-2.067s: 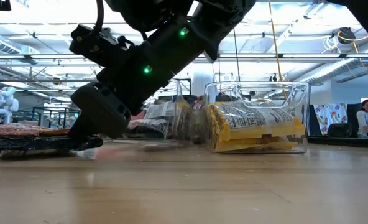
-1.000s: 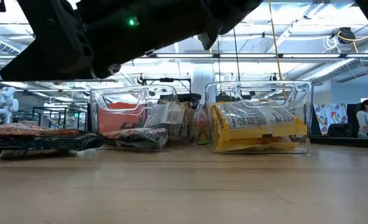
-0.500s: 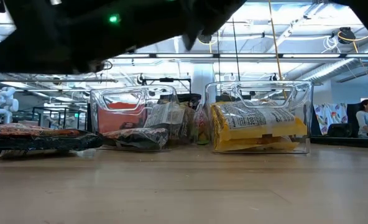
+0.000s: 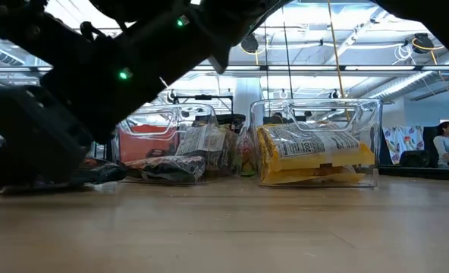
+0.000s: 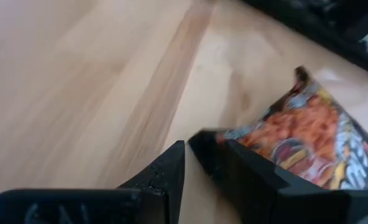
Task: Sort Maruchan noodles
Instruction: Put the black noodle pack into the left transparent bin
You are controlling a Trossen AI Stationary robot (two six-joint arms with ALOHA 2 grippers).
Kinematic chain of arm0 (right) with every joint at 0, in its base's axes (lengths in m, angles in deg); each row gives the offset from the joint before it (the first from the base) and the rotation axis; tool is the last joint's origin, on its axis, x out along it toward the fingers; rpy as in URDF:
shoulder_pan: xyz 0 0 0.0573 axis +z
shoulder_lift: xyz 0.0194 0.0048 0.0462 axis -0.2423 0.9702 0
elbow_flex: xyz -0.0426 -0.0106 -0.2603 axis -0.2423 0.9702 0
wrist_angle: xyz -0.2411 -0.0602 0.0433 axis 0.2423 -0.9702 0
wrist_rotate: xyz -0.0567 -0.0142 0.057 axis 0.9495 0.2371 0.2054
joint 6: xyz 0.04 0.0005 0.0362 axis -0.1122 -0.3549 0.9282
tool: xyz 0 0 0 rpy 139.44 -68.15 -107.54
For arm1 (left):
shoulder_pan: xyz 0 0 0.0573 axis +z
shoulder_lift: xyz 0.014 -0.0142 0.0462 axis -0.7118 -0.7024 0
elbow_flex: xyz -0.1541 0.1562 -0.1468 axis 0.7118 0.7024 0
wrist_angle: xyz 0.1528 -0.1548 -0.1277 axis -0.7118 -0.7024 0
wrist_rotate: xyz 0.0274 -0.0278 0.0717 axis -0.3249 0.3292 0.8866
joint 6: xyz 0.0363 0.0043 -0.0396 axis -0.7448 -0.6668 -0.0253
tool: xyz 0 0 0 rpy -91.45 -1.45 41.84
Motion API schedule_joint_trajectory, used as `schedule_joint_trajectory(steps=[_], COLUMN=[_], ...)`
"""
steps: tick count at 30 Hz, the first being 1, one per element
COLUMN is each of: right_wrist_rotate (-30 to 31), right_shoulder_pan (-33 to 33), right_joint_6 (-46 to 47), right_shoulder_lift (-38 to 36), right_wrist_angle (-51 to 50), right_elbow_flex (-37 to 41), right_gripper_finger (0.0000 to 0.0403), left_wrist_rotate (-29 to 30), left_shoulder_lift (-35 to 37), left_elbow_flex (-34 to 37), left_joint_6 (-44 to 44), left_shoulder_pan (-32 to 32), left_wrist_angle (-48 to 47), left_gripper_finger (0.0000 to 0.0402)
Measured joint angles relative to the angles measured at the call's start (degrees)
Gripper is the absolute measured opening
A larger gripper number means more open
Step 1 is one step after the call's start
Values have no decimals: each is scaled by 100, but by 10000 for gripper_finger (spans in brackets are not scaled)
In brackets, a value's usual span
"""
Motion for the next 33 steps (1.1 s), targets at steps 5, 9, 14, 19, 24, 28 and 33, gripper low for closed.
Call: schedule_joint_trajectory(steps=[5, 9, 14, 19, 24, 28, 33], right_wrist_rotate=[192, 816, 903, 909, 918, 918, 916], right_shoulder_pan=[41, 59, 57, 57, 90, 151, 214], right_joint_6=[-563, -743, -718, -727, -785, -1221, -1493], right_shoulder_lift=[-9, -9, -9, -9, -9, -9, -9], right_wrist_angle=[-153, -149, -155, -150, -103, -95, 113], right_elbow_flex=[90, 105, 105, 105, 105, 105, 105], right_gripper_finger=[112, 112, 112, 112, 112, 112, 112], left_wrist_rotate=[-1, 0, 0, -1, 0, 0, 0], left_shoulder_lift=[-2, -2, -2, -2, -2, -2, -2], left_elbow_flex=[0, 0, 0, 0, 0, 0, 0], left_joint_6=[-20, -20, -20, -37, -120, -132, -131], left_shoulder_pan=[-2, -2, -2, -2, -2, -1, -2], left_wrist_angle=[0, 0, 0, 0, 0, 0, 0], left_gripper_finger=[5, 5, 5, 5, 5, 5, 5])
